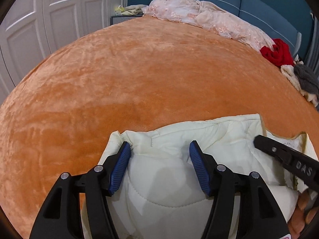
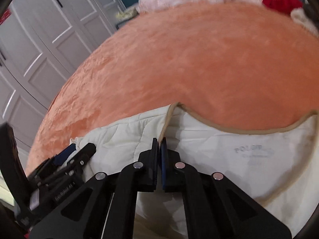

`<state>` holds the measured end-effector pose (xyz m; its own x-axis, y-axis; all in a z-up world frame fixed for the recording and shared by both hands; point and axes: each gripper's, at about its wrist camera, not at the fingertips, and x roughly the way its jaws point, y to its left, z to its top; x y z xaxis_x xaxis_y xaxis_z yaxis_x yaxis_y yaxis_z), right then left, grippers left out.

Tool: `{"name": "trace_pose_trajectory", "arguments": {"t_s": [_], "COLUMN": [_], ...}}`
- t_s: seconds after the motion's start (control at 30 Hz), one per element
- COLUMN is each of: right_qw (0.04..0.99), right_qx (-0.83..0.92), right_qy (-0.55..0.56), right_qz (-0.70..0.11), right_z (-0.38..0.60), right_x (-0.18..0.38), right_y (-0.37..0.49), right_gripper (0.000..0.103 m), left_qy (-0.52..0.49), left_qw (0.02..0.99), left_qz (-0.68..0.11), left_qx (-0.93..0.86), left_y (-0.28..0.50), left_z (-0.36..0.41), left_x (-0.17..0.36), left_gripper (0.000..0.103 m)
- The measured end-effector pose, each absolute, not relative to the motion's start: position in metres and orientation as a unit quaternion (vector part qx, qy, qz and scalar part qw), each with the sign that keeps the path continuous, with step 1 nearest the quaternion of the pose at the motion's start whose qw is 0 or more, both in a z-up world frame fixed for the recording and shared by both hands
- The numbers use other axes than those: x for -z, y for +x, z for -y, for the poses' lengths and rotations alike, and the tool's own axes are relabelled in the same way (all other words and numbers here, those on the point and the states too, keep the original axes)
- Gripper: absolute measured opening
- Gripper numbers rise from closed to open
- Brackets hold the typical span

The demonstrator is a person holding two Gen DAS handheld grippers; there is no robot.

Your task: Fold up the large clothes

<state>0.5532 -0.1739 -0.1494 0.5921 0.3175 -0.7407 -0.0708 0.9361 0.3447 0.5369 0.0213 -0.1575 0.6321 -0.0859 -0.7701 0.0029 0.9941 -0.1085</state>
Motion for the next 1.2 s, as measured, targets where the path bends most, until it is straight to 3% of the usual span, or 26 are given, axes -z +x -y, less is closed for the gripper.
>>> {"name": "trace_pose_trajectory", "arguments": {"t_s": [0.33,0.57,0.73,0.97,1.03,1.2], "right_qw": [0.887,0.918,0.891,0.876,0.882,0.892], "right_qx": [-0.060,0.029,0.106,0.090,0.082,0.087], "right_qy": [0.143,0.197,0.248,0.249,0.233,0.211], "right_qz": [-0.434,-0.344,-0.364,-0.404,-0.401,-0.391], "right_z": [0.181,0.305,0.401,0.418,0.411,0.405], "right_x": [0.153,0.090,0.105,0.140,0.147,0.153], "right_y": [0.555,0.461,0.439,0.447,0.448,0.444], "right_gripper": [0.002,0.034,0.034,0.034,0.034,0.032], "left_qy": [-0.005,-0.034,-0.042,-0.004,0.008,0.080], "left_qw": [0.903,0.908,0.878,0.820,0.808,0.847], "left_qz": [-0.429,-0.408,-0.426,-0.510,-0.533,-0.481], "left_qx": [0.005,0.086,0.216,0.260,0.253,0.211], "left_y": [0.541,0.514,0.513,0.541,0.546,0.531], "left_z": [-0.009,0.008,0.106,0.233,0.250,0.266], "left_x": [0.161,0.107,0.081,0.128,0.146,0.157], "left_gripper": [0.065,0.064,0.070,0.072,0.070,0.051]}}
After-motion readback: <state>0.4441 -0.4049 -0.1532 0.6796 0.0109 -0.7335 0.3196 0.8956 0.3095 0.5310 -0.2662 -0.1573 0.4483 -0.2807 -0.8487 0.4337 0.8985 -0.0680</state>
